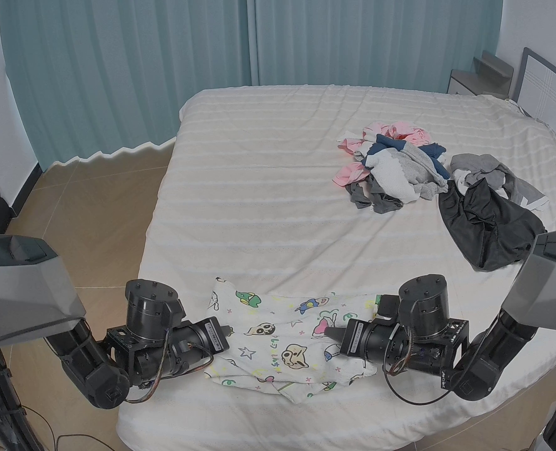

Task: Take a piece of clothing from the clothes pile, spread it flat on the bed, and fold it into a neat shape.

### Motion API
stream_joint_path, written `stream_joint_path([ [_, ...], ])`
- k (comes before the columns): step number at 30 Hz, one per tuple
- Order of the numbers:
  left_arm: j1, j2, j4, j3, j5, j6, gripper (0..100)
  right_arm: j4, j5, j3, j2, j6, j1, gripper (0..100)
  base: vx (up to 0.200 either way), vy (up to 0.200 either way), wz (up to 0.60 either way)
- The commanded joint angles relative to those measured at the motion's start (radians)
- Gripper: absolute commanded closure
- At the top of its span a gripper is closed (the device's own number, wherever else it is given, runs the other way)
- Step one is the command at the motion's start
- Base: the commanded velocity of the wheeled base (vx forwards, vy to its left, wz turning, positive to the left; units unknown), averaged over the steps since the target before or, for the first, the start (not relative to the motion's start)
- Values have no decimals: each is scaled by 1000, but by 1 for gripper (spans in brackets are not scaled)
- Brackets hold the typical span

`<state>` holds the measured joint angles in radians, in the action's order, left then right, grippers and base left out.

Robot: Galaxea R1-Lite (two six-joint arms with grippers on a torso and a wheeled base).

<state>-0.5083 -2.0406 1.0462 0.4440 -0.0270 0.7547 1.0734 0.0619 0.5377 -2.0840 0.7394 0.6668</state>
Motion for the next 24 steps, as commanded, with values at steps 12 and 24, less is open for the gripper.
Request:
stream_joint_path([
  [12, -62, 13, -72, 93, 95, 63, 100, 2, -37, -27, 62, 0, 27, 100, 0, 0, 0],
  [24, -62, 13, -75, 104, 107, 72, 100, 2, -39, -30, 78, 0, 25, 100, 0, -200, 0],
])
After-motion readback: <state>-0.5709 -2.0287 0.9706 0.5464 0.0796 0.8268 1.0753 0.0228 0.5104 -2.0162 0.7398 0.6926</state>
